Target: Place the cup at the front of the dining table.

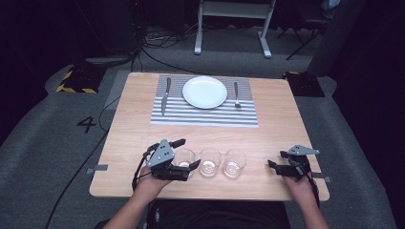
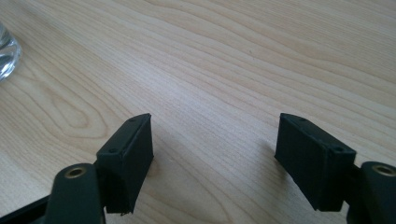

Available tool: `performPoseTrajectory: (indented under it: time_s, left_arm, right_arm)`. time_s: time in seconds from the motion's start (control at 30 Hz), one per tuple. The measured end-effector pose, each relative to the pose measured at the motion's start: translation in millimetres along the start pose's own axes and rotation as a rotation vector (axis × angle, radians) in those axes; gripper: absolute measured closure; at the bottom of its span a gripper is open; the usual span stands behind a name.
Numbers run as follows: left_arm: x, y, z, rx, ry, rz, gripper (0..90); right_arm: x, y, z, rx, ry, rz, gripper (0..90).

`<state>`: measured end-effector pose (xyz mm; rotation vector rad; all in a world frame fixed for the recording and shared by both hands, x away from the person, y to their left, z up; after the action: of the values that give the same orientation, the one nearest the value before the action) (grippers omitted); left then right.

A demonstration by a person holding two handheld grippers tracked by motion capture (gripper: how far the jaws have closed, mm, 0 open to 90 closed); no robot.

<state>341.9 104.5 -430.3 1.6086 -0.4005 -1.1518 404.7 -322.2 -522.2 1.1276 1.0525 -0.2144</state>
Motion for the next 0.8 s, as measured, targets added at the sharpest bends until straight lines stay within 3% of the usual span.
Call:
performPoseTrajectory:
  time_s: [0.13, 0.23, 0.3, 0.37, 0.43, 0.53, 0.57, 0.8]
  left_arm:
    - [5.9, -1.8, 1.1, -0.004, 0.018, -0.025, 14.6]
    - [12.6, -5.1, -0.4, -0.049, 0.046, -0.065, 13.7]
    - [14.0, -6.2, -1.0, -0.055, 0.051, -0.075, 13.7]
    - [16.6, -9.0, -2.0, -0.052, 0.09, -0.094, 13.6]
    - [22.0, -13.2, -3.6, -0.087, 0.121, -0.084, 13.6]
    - [24.8, -16.6, -7.5, -0.102, 0.134, -0.108, 12.9]
    - [27.2, -19.8, -10.3, -0.107, 0.144, -0.139, 12.8]
    - [30.7, -24.6, -13.6, -0.134, 0.149, -0.179, 12.2]
  right_arm:
    - [-0.3, 0.0, -0.8, 0.004, -0.001, 0.0, 27.8]
    - [-0.1, 0.0, -0.8, 0.0, -0.003, 0.004, 27.8]
    - [-0.1, 0.0, -0.9, 0.001, -0.003, 0.004, 27.8]
    - [-0.2, 0.0, -1.0, 0.002, -0.002, 0.003, 27.8]
    - [-0.1, 0.0, -1.0, -0.003, -0.006, 0.005, 27.8]
    - [-0.3, -0.1, -1.4, -0.006, -0.012, 0.004, 27.8]
    - [-0.3, -0.1, -1.4, -0.006, -0.013, 0.004, 27.8]
    - [-0.5, -0.1, -1.6, -0.011, -0.014, 0.006, 27.8]
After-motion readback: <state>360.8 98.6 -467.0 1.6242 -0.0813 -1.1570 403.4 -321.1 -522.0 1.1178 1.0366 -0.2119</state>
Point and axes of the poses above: each handheld gripper's, and its own axes: x roughly forward along the jaws, y roughly out of its top, z roughly to its right, the point moved 3 cm from there along x, roughly forward along the jaws, and after that the axes turned 10 degrees about -z, right-handed, at the moved point
